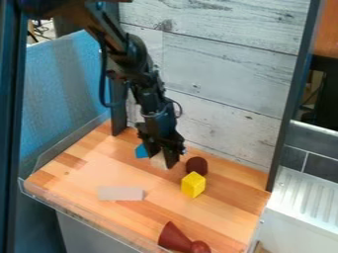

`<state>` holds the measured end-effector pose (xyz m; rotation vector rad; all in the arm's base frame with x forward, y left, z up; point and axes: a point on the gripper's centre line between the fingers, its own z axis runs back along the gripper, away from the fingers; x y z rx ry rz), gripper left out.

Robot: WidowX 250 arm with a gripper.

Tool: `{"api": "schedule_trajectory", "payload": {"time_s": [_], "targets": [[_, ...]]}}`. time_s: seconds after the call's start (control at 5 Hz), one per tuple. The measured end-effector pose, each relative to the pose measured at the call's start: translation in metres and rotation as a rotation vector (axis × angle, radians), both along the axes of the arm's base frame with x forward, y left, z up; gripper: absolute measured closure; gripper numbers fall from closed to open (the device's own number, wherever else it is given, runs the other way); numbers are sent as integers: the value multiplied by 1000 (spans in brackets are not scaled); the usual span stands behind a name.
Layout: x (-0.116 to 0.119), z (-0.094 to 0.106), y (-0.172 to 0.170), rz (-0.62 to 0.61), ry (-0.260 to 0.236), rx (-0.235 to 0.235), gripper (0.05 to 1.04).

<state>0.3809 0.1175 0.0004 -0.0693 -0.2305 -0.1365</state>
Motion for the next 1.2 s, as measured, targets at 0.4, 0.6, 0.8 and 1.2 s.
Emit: {"api": "schedule_trajectory", "payload": {"time_s": [0.4,0.6,0.8,1.2], "targets": [[3,1,-27,-61,-19,46,516],[7,1,-28,-57,-33,63,516],[10,2,-33,-57,-41,63,516],[13,2,-40,-61,-51,67,516]]}}
